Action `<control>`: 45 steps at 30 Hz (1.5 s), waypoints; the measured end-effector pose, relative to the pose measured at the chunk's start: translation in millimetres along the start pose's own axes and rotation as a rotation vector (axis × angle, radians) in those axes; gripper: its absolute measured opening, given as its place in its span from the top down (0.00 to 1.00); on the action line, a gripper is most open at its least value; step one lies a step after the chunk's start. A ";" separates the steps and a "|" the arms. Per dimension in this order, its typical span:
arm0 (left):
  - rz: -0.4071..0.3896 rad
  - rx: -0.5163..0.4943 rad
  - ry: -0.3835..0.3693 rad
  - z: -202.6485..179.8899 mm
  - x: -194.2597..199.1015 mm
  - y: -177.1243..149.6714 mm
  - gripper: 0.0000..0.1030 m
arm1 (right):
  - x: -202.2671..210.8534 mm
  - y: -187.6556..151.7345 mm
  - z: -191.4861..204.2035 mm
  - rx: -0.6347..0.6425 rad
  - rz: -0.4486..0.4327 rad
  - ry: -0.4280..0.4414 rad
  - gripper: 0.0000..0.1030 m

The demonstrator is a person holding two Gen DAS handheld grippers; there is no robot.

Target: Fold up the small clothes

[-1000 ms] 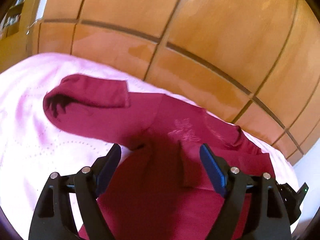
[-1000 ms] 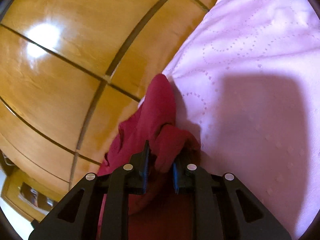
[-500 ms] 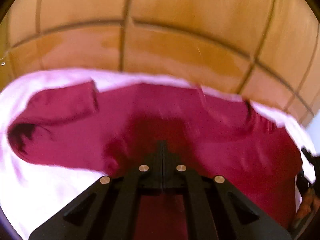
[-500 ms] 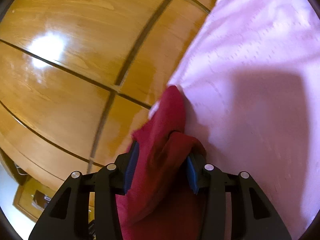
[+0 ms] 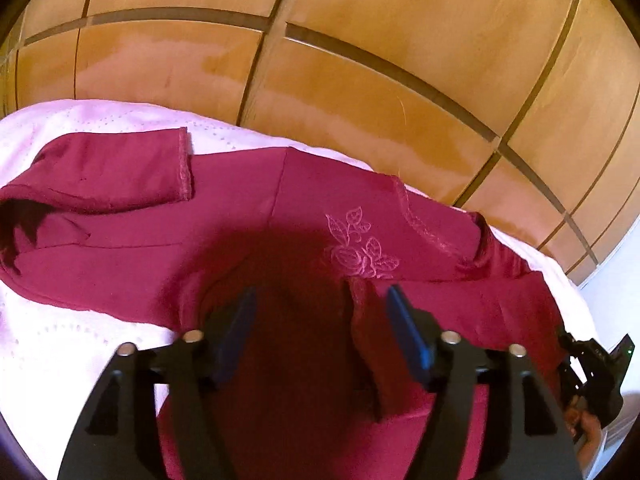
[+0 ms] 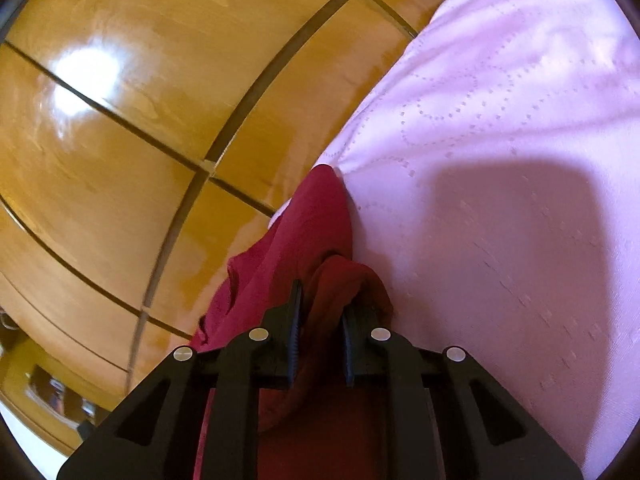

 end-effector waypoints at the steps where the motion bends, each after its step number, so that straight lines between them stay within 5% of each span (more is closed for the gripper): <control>1: 0.009 0.004 -0.007 -1.7 -2.4 -0.1 0.33 | 0.5 -0.4 0.5 0.000 -0.003 0.002 0.84; 4: 0.057 -0.008 -0.008 -6.0 -14.4 0.3 0.40 | 2.1 -1.0 -1.8 -0.007 -0.005 0.011 0.84; 5: 0.089 -0.033 0.004 -8.8 -20.8 -3.0 0.71 | 1.5 -0.9 -2.6 -0.011 -0.004 0.013 0.84; 8: 0.127 -0.088 0.022 -18.1 -24.5 -2.7 0.98 | 1.5 0.9 0.4 0.005 -0.020 0.018 0.84; 12: 0.028 -0.051 -0.021 -17.1 -2.4 15.2 0.98 | 10.2 0.2 7.9 0.039 -0.068 0.060 0.84; 14: -0.007 -0.042 0.014 -9.9 -2.9 18.8 0.98 | 5.4 -0.5 6.8 0.038 -0.047 0.042 0.84; 19: 0.053 -0.085 0.073 0.6 -34.4 4.6 0.98 | -6.1 -3.3 2.9 0.036 0.011 0.001 0.81; 26: 0.055 -0.130 0.126 -8.7 -41.5 3.8 0.94 | 0.6 -3.2 -3.6 -0.027 0.030 0.023 0.76; 29: 0.049 -0.110 0.112 -6.6 -39.7 4.7 0.86 | 20.3 -11.3 5.0 -0.003 0.059 0.012 0.53; 30: 0.039 -0.097 0.108 -4.7 -36.7 5.9 0.82 | 29.2 -13.0 8.4 0.029 0.053 -0.006 0.53; 32: -0.005 -0.090 0.110 -3.9 -27.7 7.7 0.39 | 49.8 -10.6 15.7 0.102 0.023 -0.043 0.53; 35: -0.125 -0.109 0.149 -6.7 -1.4 11.8 0.23 | 69.0 9.7 29.9 0.218 -0.049 -0.106 0.53; 39: -0.183 -0.162 0.146 -17.5 9.9 11.6 0.23 | 36.3 36.3 48.0 0.329 0.008 -0.155 0.54; 44: -0.103 -0.223 0.156 -26.5 -10.9 7.4 0.20 | -46.2 64.5 27.5 0.172 0.187 -0.179 0.55; 45: -0.053 -0.212 0.171 -22.7 -21.7 6.2 0.20 | -60.9 65.4 21.7 0.146 0.230 -0.190 0.72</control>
Point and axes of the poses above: each gripper's, at about its wrist camera, not at the fingertips, and x roughly against the way its jaws point, z to its left, y to its top, the point moved 4 cm from there along -x, roughly the way its jaws point, and after that the axes turned 4 degrees about -z, right-handed, at the moved point
